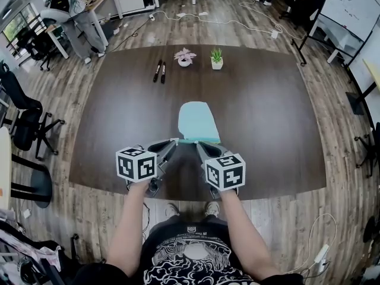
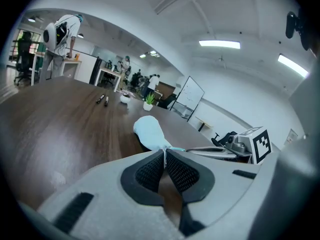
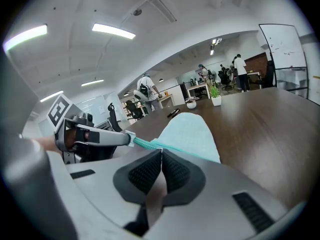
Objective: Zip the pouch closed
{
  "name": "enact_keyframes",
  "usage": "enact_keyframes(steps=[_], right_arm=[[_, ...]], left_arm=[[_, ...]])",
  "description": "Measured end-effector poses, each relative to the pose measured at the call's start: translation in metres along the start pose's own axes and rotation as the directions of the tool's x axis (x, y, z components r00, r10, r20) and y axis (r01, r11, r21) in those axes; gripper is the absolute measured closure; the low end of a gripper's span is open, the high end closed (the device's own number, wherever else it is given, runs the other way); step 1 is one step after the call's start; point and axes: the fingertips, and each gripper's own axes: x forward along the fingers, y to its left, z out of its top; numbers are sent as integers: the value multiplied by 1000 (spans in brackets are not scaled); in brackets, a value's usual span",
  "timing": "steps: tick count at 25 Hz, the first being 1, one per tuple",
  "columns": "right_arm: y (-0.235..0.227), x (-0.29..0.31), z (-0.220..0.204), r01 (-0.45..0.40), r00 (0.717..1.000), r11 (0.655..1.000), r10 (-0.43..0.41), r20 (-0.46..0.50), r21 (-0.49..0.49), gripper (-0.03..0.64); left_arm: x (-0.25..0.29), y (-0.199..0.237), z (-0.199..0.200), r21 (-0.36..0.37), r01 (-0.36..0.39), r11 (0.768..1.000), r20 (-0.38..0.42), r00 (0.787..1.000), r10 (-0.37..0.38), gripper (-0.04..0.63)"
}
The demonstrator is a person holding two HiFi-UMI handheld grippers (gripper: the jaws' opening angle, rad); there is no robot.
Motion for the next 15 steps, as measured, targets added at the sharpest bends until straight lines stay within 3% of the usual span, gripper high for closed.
enact_keyframes(steps=[15], right_arm=[[-7,0,-1,27,1000,1000,-27,1,7,614]], left_arm=[[-7,18,2,-39,-67,997,30,997,68,572]])
